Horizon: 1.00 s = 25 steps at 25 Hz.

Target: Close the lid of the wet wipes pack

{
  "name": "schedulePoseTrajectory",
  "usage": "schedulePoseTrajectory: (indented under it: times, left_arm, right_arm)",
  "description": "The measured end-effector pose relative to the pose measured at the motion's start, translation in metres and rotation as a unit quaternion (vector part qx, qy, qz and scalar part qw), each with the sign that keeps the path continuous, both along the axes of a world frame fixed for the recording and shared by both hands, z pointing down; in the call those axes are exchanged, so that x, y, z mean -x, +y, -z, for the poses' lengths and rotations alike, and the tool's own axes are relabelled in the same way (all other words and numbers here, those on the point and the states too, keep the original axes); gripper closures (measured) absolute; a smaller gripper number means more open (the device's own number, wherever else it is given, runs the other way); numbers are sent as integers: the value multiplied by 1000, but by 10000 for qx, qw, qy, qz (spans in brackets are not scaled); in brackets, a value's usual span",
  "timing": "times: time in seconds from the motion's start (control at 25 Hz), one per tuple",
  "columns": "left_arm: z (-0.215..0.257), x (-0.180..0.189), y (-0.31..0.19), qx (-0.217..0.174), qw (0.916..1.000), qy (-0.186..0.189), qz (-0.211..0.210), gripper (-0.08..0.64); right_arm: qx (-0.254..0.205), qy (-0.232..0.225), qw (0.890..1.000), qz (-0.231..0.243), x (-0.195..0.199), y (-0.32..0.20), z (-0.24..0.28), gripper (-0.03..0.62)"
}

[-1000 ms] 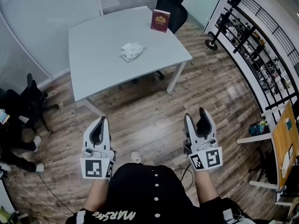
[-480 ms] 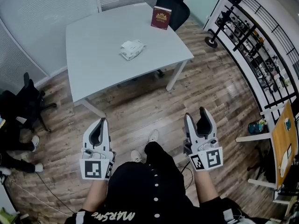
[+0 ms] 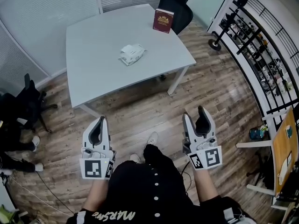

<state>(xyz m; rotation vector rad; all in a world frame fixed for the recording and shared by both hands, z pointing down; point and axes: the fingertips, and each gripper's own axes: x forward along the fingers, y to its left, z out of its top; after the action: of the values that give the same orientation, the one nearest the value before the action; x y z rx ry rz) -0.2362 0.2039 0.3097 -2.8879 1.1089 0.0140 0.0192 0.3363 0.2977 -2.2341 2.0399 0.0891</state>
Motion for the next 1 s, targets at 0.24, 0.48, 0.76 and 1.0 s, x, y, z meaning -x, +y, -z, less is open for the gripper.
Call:
schedulePoseTrajectory:
  times: [0.24,0.48,0.76,1.0]
  left_arm:
    - [-1,-26,-17,16,10000,-12,8,554]
    - [5,-52,-41,-84,9999,-27,62,554]
    - [-2,-80,-67,-24,9998,-76,187,554]
    - [-3,-102,-96,-51,9994,-99,319,554]
  right_arm:
    - [-48,16,10000,-19,-30,-18,2,356]
    - [-69,13,10000,50,-58,-42,2,356]
    - [-40,-8,9999,136,-93,-75,-4,356]
    - [-31,-61,9996,263,-119,-109,-11,356]
